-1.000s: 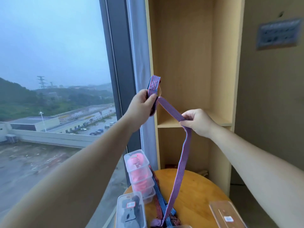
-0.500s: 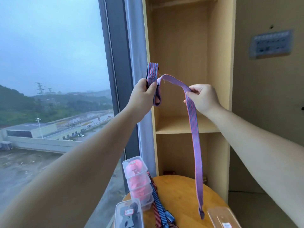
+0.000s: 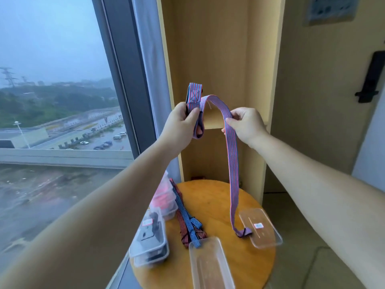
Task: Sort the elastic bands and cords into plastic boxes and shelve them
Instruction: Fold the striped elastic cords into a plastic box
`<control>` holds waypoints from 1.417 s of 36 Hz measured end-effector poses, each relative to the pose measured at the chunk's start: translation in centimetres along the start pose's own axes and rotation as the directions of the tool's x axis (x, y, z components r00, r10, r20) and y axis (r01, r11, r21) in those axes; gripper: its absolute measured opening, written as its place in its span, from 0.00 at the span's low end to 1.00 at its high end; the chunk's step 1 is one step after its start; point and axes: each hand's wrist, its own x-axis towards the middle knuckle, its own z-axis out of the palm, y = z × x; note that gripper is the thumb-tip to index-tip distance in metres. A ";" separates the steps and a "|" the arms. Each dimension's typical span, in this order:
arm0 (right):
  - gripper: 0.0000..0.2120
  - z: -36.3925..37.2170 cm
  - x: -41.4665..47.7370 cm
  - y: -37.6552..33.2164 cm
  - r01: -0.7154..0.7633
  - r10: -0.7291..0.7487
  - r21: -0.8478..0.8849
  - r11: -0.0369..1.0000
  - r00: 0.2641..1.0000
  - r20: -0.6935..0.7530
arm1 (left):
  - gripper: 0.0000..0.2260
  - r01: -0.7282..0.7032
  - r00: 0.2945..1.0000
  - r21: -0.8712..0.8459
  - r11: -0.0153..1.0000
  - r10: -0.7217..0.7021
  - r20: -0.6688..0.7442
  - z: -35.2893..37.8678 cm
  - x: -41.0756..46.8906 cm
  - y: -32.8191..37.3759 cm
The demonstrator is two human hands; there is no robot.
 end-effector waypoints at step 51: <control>0.33 11.9 -3.8 13.6 -0.656 0.220 0.473 0.588 0.693 0.687 | 0.04 0.381 0.910 -0.368 0.848 -0.414 -0.011 3.7 -3.7 -20.2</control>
